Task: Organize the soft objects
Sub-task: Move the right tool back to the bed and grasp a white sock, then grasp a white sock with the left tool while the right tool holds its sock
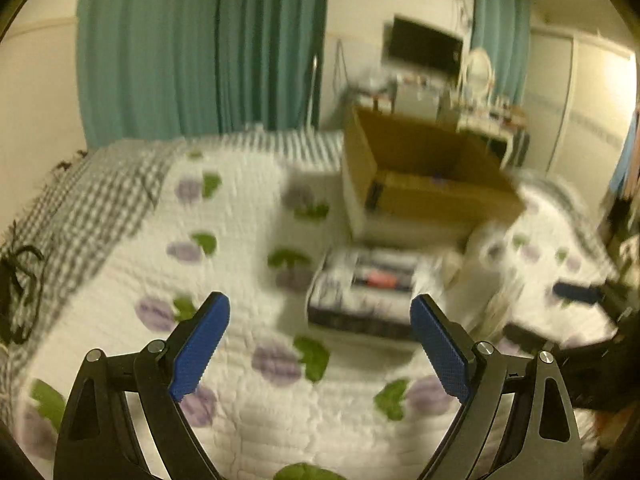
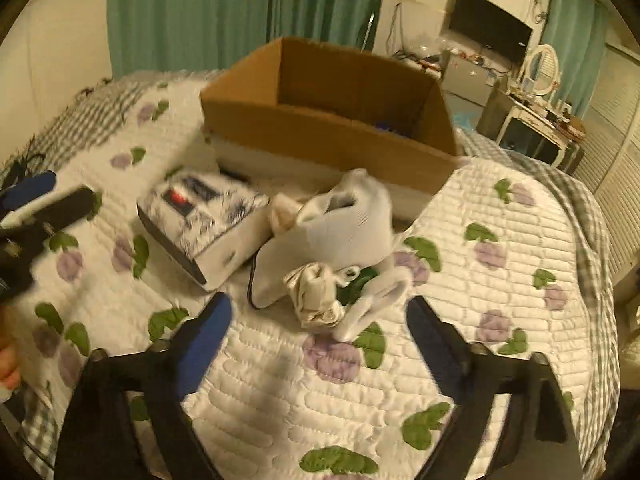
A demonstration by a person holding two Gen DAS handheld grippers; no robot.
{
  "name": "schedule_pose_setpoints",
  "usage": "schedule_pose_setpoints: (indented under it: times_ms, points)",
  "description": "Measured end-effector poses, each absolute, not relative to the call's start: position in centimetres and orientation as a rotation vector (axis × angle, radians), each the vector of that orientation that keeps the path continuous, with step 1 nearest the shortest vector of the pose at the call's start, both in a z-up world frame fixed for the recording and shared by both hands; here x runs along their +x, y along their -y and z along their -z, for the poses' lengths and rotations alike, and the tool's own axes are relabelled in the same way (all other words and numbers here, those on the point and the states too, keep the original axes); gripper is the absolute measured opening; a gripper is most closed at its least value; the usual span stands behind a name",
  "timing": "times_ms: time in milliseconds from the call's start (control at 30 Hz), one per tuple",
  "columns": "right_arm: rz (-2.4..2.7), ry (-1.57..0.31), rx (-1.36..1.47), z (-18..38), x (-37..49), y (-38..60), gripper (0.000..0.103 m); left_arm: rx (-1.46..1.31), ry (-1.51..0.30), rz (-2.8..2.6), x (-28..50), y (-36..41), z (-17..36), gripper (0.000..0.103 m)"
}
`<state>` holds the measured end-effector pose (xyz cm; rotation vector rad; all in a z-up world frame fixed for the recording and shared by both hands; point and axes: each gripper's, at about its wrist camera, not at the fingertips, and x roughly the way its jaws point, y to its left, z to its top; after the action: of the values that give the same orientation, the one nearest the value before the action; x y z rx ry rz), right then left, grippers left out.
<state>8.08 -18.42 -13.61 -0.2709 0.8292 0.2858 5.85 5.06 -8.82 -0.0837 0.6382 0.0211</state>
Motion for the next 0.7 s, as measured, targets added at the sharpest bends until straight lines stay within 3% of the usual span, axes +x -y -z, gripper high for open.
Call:
schedule_pose_setpoints:
  times_ms: [167, 233, 367, 700]
  points:
    - [-0.306, -0.881, -0.319, 15.7, 9.8, 17.2, 0.074, -0.065, -0.739, -0.01, 7.2, -4.5, 12.1, 0.093]
    - [-0.301, -0.895, -0.337, 16.3, 10.5, 17.0, 0.066, -0.075, -0.76, 0.0, 7.7, -4.2, 12.6, 0.093]
    - [-0.292, -0.933, -0.327, 17.3, 11.6, 17.3, 0.032, -0.042, -0.761, 0.007, 7.8, -3.4, 12.8, 0.093]
    - [-0.299, -0.802, -0.191, 10.5, 8.4, 20.6, 0.03, 0.005, -0.729, 0.084, 6.1, -0.1, 10.9, 0.092]
